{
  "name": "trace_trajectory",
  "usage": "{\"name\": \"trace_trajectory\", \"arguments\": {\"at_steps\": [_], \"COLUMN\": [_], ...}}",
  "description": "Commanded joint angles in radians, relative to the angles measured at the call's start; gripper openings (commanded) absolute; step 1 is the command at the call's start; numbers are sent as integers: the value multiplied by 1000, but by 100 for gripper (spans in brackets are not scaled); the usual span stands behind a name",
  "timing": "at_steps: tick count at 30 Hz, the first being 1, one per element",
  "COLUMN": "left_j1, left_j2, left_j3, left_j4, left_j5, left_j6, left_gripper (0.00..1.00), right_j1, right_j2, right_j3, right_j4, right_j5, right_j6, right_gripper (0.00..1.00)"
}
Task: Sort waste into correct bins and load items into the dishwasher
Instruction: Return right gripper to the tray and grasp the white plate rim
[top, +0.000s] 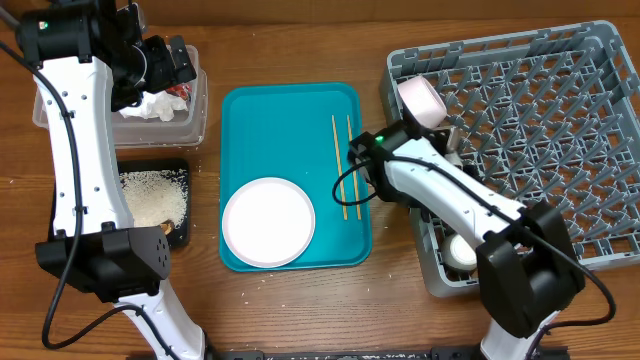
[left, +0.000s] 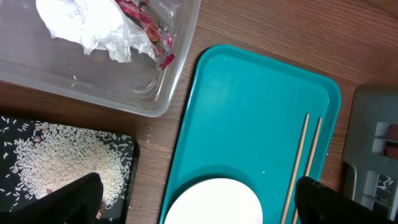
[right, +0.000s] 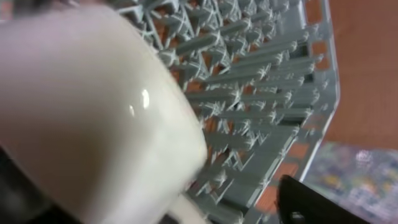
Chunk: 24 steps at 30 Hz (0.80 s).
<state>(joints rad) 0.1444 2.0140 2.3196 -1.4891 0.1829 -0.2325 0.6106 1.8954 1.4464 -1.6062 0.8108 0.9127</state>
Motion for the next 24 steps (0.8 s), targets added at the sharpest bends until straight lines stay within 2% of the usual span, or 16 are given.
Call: {"name": "trace_trajectory", "arguments": {"at_steps": [1, 4, 8, 13, 15, 17, 24], "left_j1": [5, 5, 5, 5, 5, 5, 5], "left_j2": [-6, -6, -6, -6, -6, -6, -6], "left_j3": [12, 12, 12, 12, 12, 12, 12], "left_j4": [1, 1, 1, 1, 1, 1, 1], "left_j5": [-7, -7, -7, -7, -7, -7, -7], "left_j6": [16, 16, 16, 16, 16, 16, 16], "left_gripper": [100, 100, 100, 100, 100, 100, 100], "right_j1": [17, 19, 19, 19, 26, 53, 146], "right_j2": [1, 1, -3, -3, -2, -1, 15], "right_j3": [108, 209, 355, 411, 372, 302, 31], "right_j4": [-30, -82, -80, 81, 193, 316, 692], "right_j5": [-59, -105, -262, -612, -755, -827, -949], "right_j6": [4, -12, -119, -237, -261, -267, -266], "right_gripper": [95, 100, 100, 99, 93, 91, 72]}}
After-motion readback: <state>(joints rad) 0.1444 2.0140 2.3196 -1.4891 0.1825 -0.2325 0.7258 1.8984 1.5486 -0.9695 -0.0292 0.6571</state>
